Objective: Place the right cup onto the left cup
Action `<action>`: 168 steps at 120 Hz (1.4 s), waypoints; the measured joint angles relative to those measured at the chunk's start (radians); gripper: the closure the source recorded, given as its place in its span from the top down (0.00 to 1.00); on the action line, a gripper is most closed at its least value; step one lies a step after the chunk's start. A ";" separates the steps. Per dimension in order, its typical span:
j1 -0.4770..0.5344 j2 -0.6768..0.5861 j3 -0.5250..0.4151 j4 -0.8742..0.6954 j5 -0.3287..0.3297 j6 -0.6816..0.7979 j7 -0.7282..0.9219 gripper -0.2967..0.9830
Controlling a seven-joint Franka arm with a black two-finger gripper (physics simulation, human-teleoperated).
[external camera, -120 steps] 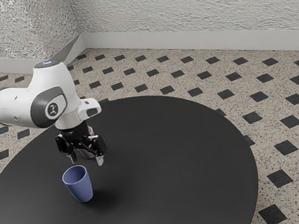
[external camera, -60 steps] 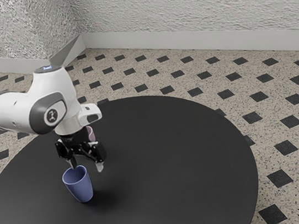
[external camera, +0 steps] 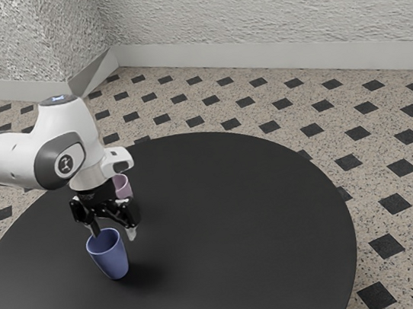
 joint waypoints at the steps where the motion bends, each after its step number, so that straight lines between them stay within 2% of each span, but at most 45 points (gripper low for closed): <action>1: 0.000 0.001 0.000 0.000 0.000 0.000 0.000 0.77; 111: 0.036 0.090 0.002 0.005 -0.002 0.039 0.014 0.76; 134: 0.034 0.107 0.002 0.007 -0.002 0.051 0.014 0.68; 168: 0.025 0.111 0.002 0.008 -0.003 0.058 0.014 0.50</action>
